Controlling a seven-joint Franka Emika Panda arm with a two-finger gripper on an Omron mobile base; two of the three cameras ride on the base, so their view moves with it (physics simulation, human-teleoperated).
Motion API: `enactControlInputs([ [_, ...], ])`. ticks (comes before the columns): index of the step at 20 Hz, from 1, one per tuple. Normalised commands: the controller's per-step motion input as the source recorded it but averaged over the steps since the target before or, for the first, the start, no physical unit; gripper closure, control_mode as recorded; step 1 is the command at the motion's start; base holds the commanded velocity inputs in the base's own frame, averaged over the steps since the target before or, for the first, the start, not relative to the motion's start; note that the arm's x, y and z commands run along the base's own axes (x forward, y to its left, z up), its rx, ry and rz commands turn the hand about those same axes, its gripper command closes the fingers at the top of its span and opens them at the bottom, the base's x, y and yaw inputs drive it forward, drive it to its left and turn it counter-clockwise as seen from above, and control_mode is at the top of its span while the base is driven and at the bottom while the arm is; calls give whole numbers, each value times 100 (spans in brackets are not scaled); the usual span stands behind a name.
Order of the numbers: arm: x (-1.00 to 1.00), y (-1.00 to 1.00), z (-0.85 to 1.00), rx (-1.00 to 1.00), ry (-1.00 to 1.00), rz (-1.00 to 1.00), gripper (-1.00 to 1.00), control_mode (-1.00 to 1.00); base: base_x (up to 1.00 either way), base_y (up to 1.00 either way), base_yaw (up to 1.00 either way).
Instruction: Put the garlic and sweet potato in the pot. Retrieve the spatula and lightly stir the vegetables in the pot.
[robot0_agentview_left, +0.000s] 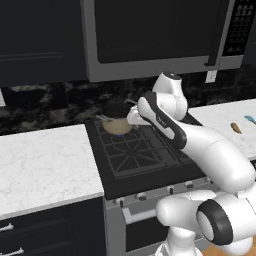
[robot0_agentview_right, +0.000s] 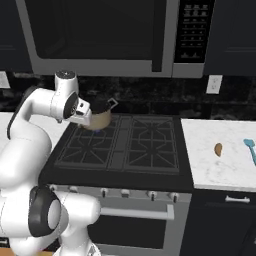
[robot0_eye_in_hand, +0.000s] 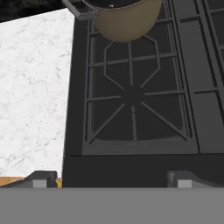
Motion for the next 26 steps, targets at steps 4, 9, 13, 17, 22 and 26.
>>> enactControlInputs([
  [4,0,0,0,0,0,0,-100,100,-26,-70,15],
  [9,0,0,0,0,0,0,-100,100,15,-78,13],
  [13,0,0,0,0,0,0,-100,100,26,-93,12],
  [17,0,0,0,0,0,0,-100,100,30,-92,11],
  [22,0,0,0,0,0,0,-100,100,42,-76,7],
  [26,0,0,0,0,0,0,-100,100,54,-61,0],
])
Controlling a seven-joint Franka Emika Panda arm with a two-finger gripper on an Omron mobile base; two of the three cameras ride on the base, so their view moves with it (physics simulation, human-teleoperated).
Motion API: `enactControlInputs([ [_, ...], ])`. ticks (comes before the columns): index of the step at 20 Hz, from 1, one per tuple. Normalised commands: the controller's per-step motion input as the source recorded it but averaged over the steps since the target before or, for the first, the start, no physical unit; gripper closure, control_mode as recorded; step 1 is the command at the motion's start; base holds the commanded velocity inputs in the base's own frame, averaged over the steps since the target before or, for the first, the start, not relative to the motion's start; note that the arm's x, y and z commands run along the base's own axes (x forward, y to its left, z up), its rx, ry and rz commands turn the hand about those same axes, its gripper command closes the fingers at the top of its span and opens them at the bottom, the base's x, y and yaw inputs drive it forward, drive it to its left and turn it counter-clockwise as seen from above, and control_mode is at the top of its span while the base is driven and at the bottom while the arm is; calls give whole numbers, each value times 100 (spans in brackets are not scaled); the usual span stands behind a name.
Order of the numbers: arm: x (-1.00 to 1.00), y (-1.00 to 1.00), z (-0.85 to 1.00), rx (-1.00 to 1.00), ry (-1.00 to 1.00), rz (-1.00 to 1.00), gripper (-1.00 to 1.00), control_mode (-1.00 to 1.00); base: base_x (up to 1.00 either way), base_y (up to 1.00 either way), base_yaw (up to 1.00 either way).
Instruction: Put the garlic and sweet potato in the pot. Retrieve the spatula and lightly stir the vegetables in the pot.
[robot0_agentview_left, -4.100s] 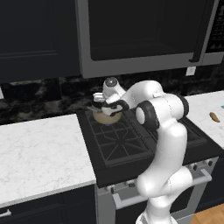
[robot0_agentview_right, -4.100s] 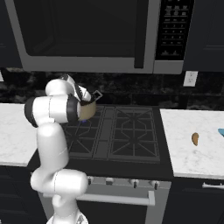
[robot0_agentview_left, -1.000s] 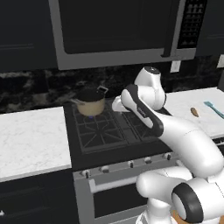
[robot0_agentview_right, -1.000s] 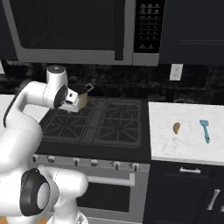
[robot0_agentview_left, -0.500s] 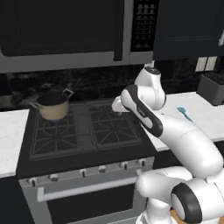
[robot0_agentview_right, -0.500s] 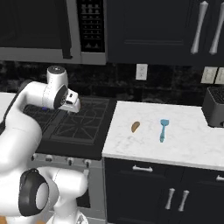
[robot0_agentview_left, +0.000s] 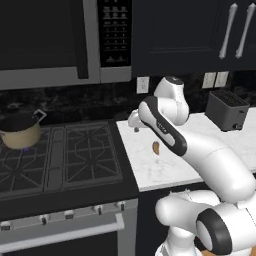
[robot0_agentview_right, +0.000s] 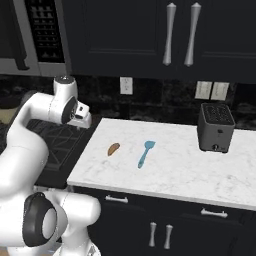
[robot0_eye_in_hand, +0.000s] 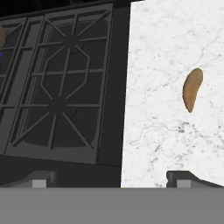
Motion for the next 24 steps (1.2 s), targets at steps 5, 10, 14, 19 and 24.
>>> enactControlInputs([
  [5,0,0,0,0,0,0,-100,100,44,-15,-3],
  [10,0,0,0,0,0,0,-100,100,36,-2,-8],
  [14,0,0,0,0,0,0,-100,100,4,-20,-1],
  [19,2,0,-7,0,0,0,-100,-100,14,-4,-1],
  [24,4,-3,-65,0,11,0,-100,-100,0,0,0],
])
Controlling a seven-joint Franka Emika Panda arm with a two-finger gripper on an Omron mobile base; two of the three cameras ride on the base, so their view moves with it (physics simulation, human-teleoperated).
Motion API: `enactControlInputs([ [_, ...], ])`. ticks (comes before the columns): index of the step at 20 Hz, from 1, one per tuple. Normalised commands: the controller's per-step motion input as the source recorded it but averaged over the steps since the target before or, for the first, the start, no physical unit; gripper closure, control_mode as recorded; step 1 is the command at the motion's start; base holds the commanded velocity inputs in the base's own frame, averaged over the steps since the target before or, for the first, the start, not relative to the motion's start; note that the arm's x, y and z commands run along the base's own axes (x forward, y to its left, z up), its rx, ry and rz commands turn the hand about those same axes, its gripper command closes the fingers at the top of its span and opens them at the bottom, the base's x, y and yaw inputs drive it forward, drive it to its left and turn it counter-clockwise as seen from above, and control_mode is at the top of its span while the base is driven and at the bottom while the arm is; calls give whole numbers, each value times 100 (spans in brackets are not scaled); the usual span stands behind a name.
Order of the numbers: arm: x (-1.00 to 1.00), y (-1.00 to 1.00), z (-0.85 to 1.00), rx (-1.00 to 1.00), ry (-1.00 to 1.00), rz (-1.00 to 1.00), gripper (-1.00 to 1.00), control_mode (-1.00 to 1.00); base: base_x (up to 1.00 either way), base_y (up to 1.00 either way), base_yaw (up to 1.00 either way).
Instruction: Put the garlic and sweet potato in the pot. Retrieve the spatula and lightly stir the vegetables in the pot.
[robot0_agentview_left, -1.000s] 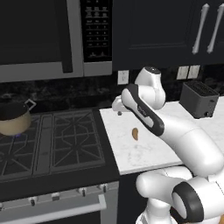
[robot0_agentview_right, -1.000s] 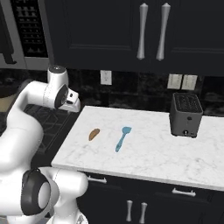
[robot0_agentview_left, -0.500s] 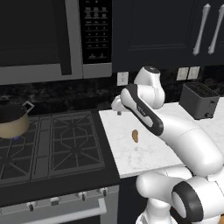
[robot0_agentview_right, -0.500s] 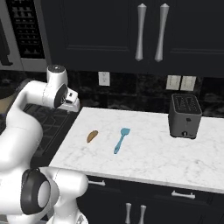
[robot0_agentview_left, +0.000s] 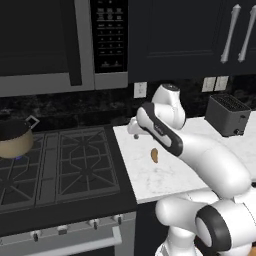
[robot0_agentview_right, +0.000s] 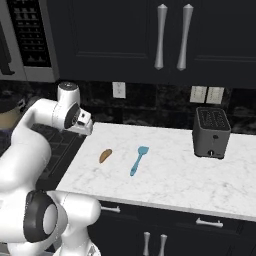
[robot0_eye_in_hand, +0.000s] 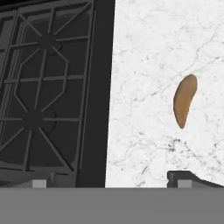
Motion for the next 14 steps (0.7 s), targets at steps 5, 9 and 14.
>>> enactControlInputs([
  [5,20,-33,-66,0,23,-9,-100,-100,0,0,0],
  [9,6,-38,-57,0,12,-11,-100,-100,0,0,0],
  [14,6,-47,-31,-6,8,-11,-100,-100,0,0,0],
])
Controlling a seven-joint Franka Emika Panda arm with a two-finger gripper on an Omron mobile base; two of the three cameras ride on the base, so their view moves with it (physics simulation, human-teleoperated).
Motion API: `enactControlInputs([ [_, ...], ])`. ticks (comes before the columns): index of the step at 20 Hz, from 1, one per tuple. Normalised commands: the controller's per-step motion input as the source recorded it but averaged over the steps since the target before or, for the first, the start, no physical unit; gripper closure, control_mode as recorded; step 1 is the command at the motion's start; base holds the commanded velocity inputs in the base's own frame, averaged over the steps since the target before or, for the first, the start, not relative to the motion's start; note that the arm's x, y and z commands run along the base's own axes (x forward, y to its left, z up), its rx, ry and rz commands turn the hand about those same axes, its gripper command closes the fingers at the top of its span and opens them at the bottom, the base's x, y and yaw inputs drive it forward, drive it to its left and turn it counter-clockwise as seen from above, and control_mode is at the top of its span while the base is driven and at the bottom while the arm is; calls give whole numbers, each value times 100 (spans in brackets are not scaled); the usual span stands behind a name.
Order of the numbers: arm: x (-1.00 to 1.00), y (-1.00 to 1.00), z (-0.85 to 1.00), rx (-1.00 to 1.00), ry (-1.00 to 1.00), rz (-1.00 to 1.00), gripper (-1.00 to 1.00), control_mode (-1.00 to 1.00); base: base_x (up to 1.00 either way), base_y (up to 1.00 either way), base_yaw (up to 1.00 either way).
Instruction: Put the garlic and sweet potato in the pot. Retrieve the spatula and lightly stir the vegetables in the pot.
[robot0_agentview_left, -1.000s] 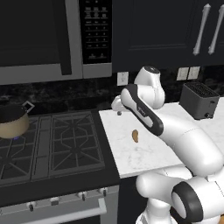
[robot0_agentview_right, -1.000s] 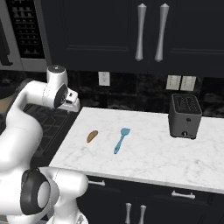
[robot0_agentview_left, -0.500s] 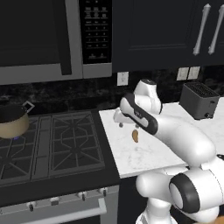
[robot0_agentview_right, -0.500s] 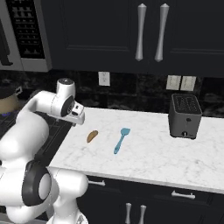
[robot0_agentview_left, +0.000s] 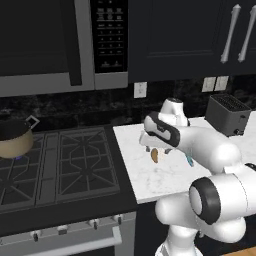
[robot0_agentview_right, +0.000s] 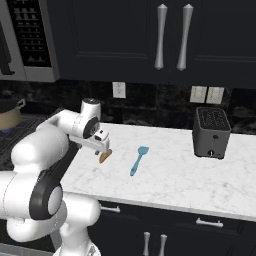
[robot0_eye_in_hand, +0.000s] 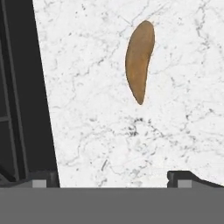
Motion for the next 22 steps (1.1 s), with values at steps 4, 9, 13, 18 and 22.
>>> enactControlInputs([
  [4,26,-50,-53,-21,3,-11,-100,-100,0,0,0],
  [9,44,-9,-50,-12,4,-9,-100,-100,0,0,0],
  [13,36,0,-23,0,2,-4,-100,-100,0,0,0],
  [18,38,0,-25,0,3,-4,-100,-100,0,0,0],
  [22,39,0,-34,0,3,-4,-100,-100,0,0,0],
])
